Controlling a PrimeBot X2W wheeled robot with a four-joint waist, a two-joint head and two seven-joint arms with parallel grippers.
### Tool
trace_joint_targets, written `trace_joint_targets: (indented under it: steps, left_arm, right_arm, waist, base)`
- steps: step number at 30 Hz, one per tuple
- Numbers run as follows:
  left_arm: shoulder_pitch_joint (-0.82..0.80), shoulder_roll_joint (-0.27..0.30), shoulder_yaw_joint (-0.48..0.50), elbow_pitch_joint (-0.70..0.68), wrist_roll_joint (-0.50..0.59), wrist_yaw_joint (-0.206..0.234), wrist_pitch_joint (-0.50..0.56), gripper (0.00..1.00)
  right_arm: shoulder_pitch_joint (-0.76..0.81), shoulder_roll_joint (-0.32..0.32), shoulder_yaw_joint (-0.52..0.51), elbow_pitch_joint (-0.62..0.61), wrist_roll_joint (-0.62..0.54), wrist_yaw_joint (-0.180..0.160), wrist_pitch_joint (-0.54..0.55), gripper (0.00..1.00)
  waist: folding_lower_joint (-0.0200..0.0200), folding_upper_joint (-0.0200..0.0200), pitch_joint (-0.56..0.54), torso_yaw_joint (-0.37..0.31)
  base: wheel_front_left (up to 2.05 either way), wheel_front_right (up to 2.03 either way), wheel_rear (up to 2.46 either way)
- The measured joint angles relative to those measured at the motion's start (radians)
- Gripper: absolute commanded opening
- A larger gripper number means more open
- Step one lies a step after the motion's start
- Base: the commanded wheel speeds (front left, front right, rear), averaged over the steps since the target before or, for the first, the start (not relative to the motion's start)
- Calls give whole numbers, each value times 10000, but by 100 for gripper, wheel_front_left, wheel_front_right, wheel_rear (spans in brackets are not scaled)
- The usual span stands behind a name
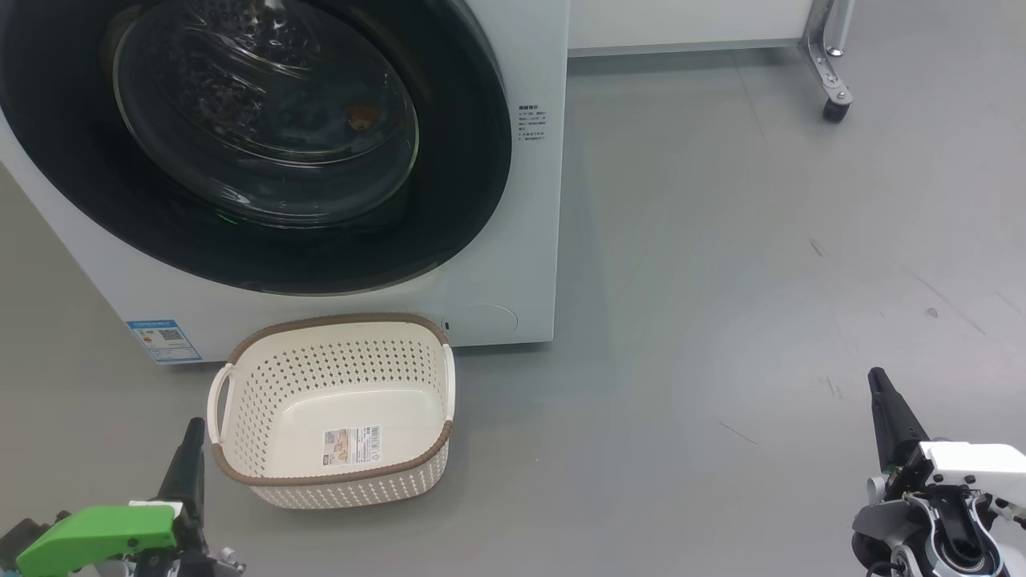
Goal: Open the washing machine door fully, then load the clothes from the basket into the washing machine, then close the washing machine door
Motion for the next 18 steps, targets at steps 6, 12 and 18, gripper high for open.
trace_joint_targets:
  steps: [6,12,18]
  left_arm:
    - [-2,0,4,13,0,0,0,0]
    - [-4,0,10,42,0,0,0,0]
    - [-5,0,15,52,0,0,0,0]
  right_arm:
    - [-2,0,-8,19,0,0,2,0]
    - [-4,0,-13,29,0,2,2,0]
    - [-6,0,-17,35,0,2,44,0]
  waist:
    - [0,0,-1,0]
    - [0,0,-1,0]
    - [0,0,-2,0]
  base:
    - [0,0,0]
    - [0,0,0]
    - [0,0,0]
